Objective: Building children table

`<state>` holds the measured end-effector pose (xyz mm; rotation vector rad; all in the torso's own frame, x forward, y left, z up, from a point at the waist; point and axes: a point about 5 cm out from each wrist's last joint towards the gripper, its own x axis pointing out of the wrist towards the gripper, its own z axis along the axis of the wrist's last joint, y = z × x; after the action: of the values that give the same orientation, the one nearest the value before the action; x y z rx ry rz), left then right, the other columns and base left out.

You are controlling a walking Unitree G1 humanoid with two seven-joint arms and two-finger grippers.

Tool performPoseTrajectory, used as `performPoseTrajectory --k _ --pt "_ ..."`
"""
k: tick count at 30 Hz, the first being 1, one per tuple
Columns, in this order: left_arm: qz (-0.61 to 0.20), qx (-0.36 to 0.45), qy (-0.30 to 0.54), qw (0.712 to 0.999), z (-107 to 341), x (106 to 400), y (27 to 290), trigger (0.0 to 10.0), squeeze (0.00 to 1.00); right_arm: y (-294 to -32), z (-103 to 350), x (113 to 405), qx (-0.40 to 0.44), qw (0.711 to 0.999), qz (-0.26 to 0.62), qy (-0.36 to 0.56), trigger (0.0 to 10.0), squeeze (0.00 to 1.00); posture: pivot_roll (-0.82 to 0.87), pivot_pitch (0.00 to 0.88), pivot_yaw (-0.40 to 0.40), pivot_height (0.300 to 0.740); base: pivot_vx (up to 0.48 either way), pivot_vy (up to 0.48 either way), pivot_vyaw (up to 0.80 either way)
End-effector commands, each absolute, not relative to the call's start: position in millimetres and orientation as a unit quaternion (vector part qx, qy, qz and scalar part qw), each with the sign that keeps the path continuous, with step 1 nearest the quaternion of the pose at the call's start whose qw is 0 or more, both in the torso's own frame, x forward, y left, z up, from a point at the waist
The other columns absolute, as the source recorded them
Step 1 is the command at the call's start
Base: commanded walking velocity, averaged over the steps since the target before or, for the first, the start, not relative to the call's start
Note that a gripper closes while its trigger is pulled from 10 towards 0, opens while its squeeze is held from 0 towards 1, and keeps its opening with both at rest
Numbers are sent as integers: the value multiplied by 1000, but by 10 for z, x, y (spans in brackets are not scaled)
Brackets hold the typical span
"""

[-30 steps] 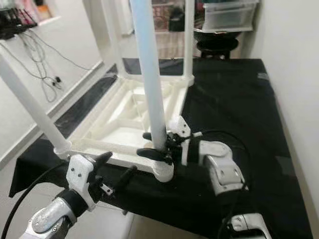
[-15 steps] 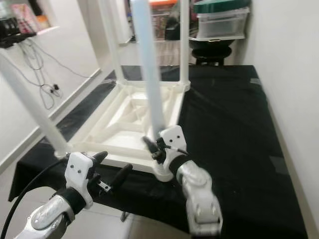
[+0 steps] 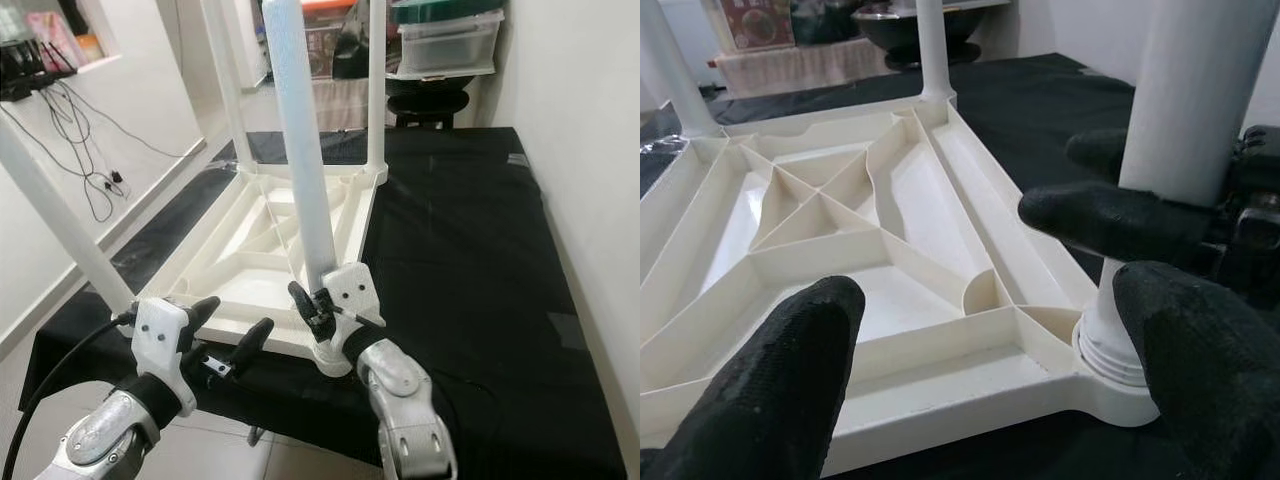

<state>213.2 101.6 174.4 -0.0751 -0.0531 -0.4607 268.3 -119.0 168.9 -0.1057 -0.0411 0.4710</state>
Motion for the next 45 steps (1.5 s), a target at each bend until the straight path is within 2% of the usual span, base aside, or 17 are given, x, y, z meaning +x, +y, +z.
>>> performPoseTrajectory --k 1,2,3,6,7,9,13,14,21,24,27,30,32,33,35,38,45 --pt "-221 -17 -17 975 1691 2153 1090 10000 0 -1106 1805 2653 -32 957 285 -37 10000 1000 -84 70 135 740 0 0 0" --pt "-221 -17 -17 975 1691 2153 1090 10000 0 -1106 1805 2653 -32 957 285 -37 10000 1000 -84 70 135 740 0 0 0" --pt "-211 0 -16 977 1660 2187 1165 10000 0 -1024 1864 2580 -34 917 394 -39 10000 0 -90 69 105 740 0 0 0" --pt "-206 7 -15 978 1646 2201 1191 10000 0 -1017 1879 2562 -42 903 425 -40 10000 0 -90 70 101 740 0 0 0" --pt "-204 6 -18 979 1643 2209 1204 10000 0 -1032 1883 2540 -53 875 479 -41 10000 0 -79 60 87 740 0 0 0" --pt "-204 6 -18 979 1643 2209 1204 10000 0 -1032 1883 2540 -53 875 479 -41 10000 0 -79 60 87 740 0 0 0" --pt "-214 0 -29 976 1632 2208 1184 10000 0 -1141 1789 2652 -48 812 581 -10 10000 0 -49 23 71 740 0 0 0" --pt "-216 -4 -30 976 1628 2208 1186 10000 0 -1148 1769 2717 -41 808 588 -4 157 0 -47 22 71 740 0 0 0" --pt "-225 -7 -26 974 1603 2204 1198 10000 0 -1129 1743 2806 -37 803 595 -1 0 0 -40 16 71 740 0 0 0" --pt "-232 -12 -32 972 1585 2204 1197 10000 0 -1115 1729 2873 -42 821 570 -6 0 0 -45 27 65 740 0 0 0" --pt "-238 -15 -45 970 1601 2213 1179 10000 0 -1171 1739 2996 -43 878 477 -21 0 0 -63 53 52 740 0 0 0" --pt "-239 -14 -48 970 1612 2216 1176 10000 0 -1211 1740 3043 -45 899 436 -24 0 0 -65 61 53 740 0 0 0" --pt "-237 -15 -51 970 1627 2205 1190 10000 0 -1334 1746 3072 -45 948 313 -28 0 0 -69 72 54 740 0 0 0" --pt "-237 -15 -51 970 1627 2205 1190 10000 0 -1334 1746 3072 -45 948 313 -28 0 0 -69 72 54 740 0 0 0" --pt "-235 -13 -48 971 1633 2161 1204 10000 0 -1580 1745 2936 -89 990 102 -25 0 0 -78 77 57 740 0 0 0" --pt "-239 -18 -42 970 1614 2120 1196 10000 0 -1664 1735 2782 -88 996 20 -24 0 0 -91 88 59 740 0 0 0" --pt "-260 -42 -32 964 1566 2055 1178 10000 0 -1460 1707 2821 -65 996 47 -29 0 0 -99 82 69 740 0 0 0"
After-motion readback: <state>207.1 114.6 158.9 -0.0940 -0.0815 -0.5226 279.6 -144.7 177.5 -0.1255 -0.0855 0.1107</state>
